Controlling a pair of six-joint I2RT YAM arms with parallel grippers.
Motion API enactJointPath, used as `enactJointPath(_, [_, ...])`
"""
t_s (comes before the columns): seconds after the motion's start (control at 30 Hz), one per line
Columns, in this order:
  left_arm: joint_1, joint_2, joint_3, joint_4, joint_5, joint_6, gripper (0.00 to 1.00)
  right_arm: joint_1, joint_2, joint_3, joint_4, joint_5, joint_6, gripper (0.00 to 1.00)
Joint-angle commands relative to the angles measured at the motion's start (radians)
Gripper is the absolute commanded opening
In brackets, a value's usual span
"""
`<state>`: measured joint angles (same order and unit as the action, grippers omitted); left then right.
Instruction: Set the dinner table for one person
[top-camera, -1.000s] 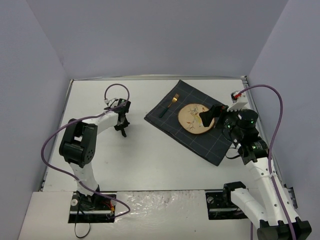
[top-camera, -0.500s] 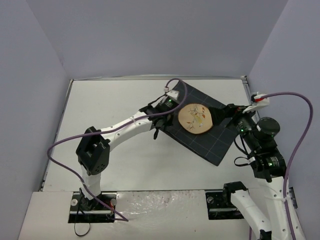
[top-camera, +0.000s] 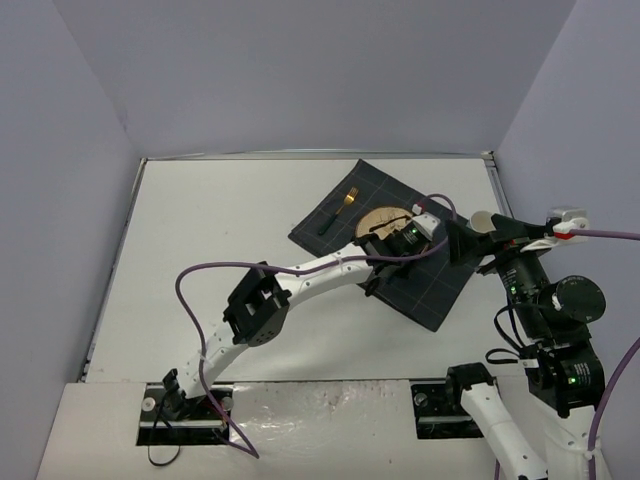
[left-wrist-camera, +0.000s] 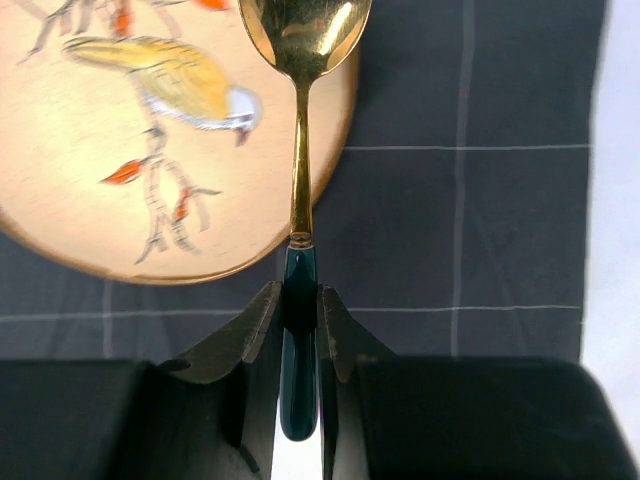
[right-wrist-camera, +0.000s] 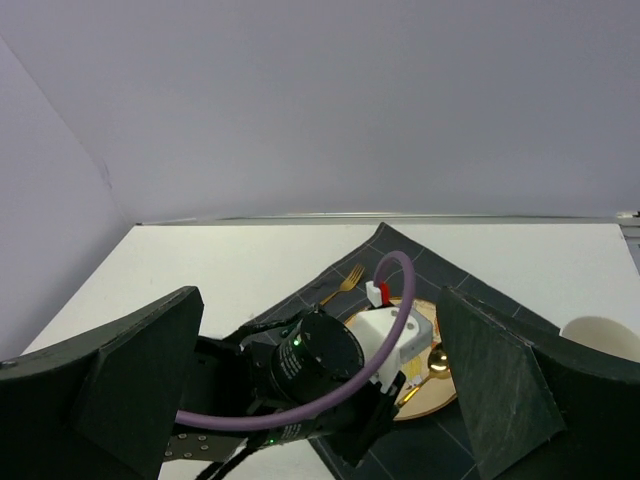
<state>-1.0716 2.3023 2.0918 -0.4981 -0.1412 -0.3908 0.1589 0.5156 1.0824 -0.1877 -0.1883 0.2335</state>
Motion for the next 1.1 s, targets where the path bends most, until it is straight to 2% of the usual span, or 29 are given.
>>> enactJointPath(0.0, [-0.047, -0.003, 0.107, 0.082, 0.025, 0.065, 0.00, 0.007, 0.000, 0.027, 0.023, 0.025, -0.019, 1.00])
enactJointPath(0.63, [-0.074, 0.182, 0.282, 0.115, 0.020, 0.016, 0.00, 0.007, -0.033, 0.021, -0.055, 0.011, -0.034, 1.00])
enactJointPath(1.07, [-0.085, 0.219, 0.298, 0.191, 0.026, -0.061, 0.00, 0.008, -0.042, 0.010, -0.069, 0.001, -0.034, 1.00])
